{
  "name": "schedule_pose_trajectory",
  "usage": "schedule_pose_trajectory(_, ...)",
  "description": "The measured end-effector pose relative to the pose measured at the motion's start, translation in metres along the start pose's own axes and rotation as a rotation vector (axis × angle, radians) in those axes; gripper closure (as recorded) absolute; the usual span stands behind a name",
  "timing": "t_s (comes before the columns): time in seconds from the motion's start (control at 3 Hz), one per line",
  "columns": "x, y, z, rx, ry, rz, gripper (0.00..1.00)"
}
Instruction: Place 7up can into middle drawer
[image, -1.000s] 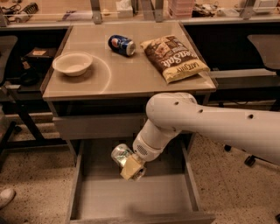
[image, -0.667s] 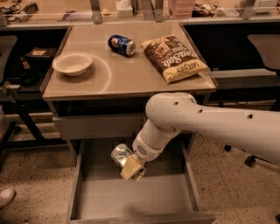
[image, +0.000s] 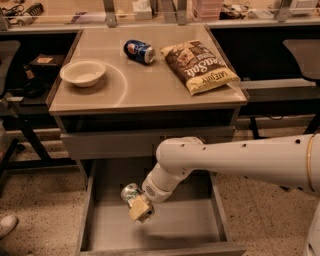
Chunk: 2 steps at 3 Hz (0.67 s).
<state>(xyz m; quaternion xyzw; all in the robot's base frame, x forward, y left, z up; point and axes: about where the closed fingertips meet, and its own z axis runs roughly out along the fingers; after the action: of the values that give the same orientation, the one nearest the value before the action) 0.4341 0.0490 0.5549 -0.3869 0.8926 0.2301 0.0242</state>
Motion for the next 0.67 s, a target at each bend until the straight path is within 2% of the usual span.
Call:
schedule_pose_trajectory(0.33,0.000,0.000,0.000,0.000,0.000,0.000,1.00)
schedule_pose_trajectory(0.67,0.006,0.002,0.024,-0.053,0.005,0.019,1.00)
